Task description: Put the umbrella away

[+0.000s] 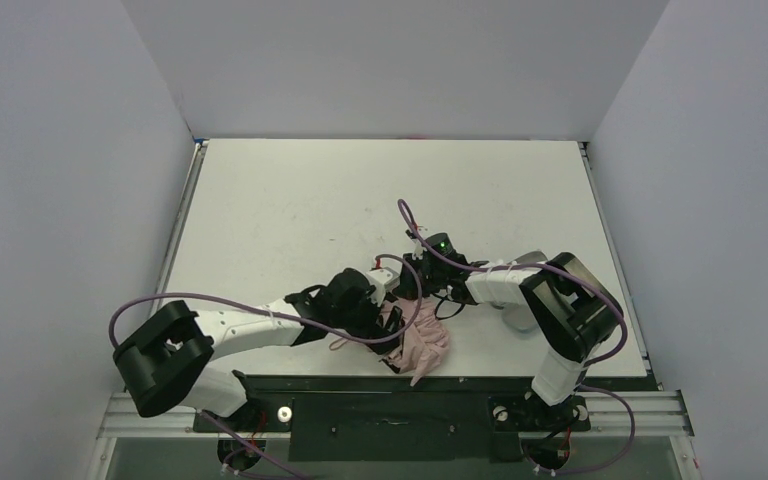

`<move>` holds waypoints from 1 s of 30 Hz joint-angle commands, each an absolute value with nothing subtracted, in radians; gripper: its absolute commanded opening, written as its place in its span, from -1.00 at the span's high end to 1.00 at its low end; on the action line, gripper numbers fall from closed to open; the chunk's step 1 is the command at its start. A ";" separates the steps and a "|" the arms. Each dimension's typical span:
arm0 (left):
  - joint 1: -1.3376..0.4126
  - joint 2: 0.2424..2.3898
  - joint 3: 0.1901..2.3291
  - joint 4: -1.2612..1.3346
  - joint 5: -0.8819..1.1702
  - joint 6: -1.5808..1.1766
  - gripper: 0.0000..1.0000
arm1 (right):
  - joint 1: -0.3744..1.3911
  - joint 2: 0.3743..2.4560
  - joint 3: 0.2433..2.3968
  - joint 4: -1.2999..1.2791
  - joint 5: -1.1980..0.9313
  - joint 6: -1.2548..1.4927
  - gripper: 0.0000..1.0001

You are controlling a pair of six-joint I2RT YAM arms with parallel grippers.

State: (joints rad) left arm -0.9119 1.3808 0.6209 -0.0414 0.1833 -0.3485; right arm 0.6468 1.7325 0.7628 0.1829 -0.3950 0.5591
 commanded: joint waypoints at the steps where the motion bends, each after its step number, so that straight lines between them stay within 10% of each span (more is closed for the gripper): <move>1: -0.972 1.416 0.579 0.066 0.146 -0.396 -0.94 | 0.641 1.772 0.762 0.149 -0.389 0.534 1.00; 4: -1.015 1.441 0.565 0.080 0.070 -0.414 -0.94 | 0.642 1.776 0.764 0.150 -0.391 0.536 1.00; 16: -1.176 1.566 0.562 0.095 -0.300 -0.430 0.22 | 0.642 1.755 0.760 0.143 -0.401 0.541 1.00; 20: -1.216 1.634 0.604 0.068 -0.395 -0.404 0.99 | 0.642 1.729 0.764 0.129 -0.412 0.544 1.00; 30: -1.365 1.642 0.782 -0.123 -0.770 -0.157 1.00 | 0.632 1.541 0.842 -0.015 -0.427 0.525 1.00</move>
State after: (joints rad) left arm -1.3361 1.6279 0.7586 0.1066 -0.5644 -0.3187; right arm 0.6353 1.6520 0.7696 0.0578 -0.4179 0.5507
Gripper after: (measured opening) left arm 0.045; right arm 0.001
